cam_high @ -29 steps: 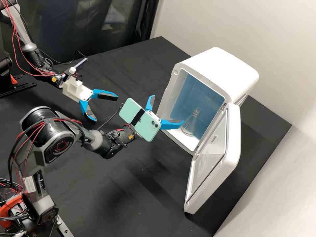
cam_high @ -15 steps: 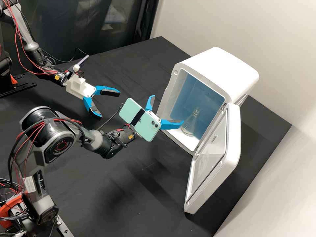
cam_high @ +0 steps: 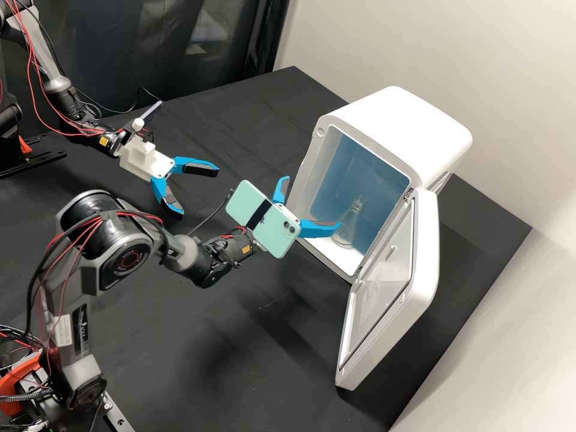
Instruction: Take the flask out of the incubator
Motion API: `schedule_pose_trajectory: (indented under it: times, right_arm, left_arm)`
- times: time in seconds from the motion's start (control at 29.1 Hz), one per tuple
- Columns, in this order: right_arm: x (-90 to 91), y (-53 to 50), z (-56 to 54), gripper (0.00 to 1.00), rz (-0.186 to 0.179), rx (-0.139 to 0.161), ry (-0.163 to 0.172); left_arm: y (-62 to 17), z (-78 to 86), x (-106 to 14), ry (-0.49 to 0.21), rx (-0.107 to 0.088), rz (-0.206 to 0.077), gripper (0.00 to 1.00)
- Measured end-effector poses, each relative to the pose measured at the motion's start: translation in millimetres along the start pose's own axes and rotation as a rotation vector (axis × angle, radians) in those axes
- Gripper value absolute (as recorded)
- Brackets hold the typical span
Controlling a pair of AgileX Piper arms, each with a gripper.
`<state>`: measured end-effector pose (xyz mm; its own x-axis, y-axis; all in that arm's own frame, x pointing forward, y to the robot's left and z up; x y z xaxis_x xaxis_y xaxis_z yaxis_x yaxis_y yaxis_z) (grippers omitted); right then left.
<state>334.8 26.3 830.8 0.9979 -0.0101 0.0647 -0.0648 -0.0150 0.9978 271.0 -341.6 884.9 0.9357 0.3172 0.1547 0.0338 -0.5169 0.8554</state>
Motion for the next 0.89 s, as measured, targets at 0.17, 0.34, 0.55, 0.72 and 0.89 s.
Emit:
schedule_pose_trajectory:
  times: [0.17,0.34,0.55,0.72,0.89]
  right_arm:
    - [11.9,-2.3,13.2,1.0,0.005,-0.025,-0.037]
    - [17.2,-6.5,18.4,1.0,-0.004,-0.041,-0.048]
    - [28.3,-12.8,25.7,1.0,-0.013,-0.06,-0.066]
    - [35.7,-13.9,27.1,1.0,-0.009,-0.082,-0.065]
    - [46.3,-16.8,30.7,1.0,0.002,-0.109,-0.076]
  left_arm:
    - [-0.2,0.4,-0.1,-0.008,0.006,-0.003,1.0]
    - [-0.2,0.4,-0.1,-0.008,0.004,-0.003,1.0]
    - [-0.2,0.3,-0.1,-0.009,-0.015,-0.003,1.0]
    - [-0.1,-0.2,-0.1,-0.007,-0.017,-0.003,1.0]
    - [0.0,-0.4,-0.1,-0.006,-0.017,-0.002,1.0]
